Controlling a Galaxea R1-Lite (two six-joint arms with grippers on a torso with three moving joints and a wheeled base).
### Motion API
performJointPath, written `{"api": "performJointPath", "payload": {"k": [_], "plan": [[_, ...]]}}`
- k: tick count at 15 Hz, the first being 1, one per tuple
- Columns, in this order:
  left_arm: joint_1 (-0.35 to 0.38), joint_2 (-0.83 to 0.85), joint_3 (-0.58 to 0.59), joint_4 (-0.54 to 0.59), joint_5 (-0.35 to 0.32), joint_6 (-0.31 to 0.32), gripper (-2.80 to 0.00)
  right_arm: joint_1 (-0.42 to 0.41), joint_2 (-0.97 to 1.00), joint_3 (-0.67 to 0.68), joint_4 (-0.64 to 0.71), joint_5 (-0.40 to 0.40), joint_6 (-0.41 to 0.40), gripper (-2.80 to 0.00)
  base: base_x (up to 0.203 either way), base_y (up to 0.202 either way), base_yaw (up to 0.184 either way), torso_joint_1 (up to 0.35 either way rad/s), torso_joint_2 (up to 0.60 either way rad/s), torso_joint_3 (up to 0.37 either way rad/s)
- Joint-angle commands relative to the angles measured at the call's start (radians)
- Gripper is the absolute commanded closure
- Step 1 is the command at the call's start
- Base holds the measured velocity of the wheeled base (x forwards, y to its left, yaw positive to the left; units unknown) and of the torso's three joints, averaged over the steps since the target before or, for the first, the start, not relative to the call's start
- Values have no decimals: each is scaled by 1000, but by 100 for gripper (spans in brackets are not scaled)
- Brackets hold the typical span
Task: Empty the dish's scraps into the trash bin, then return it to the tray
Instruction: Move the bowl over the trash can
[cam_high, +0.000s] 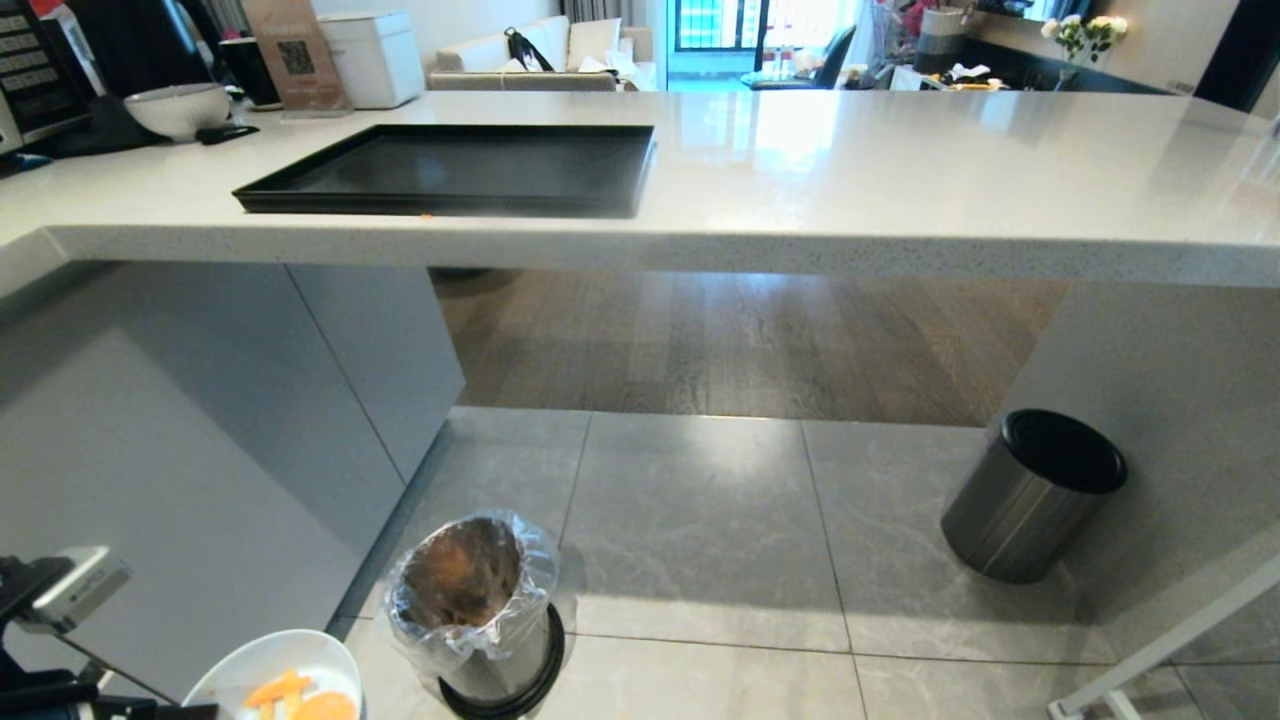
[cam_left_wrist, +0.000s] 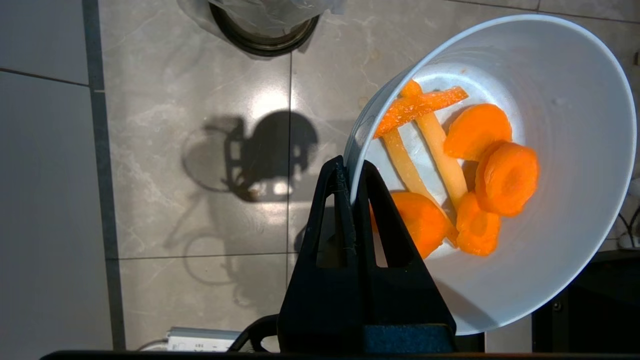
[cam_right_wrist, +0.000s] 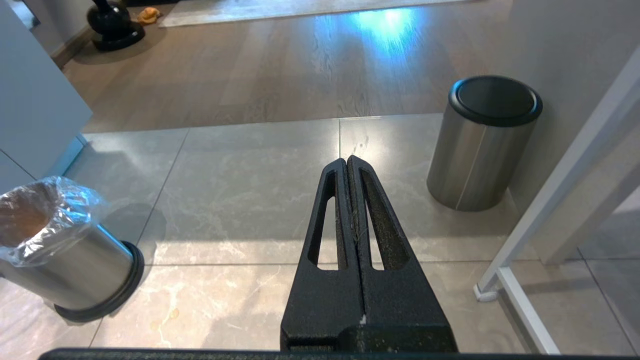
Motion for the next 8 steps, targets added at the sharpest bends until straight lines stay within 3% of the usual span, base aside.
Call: {"api": "performJointPath", "payload": {"k": [1, 8], "plan": [[2, 2, -3, 2, -2, 0, 0, 0, 0, 0, -1, 0, 0, 0, 0, 0, 0, 23, 90, 90], [9, 2, -10, 1, -5, -3, 0, 0, 0, 0, -1, 0, 0, 0, 0, 0, 0, 2, 13, 13]]}}
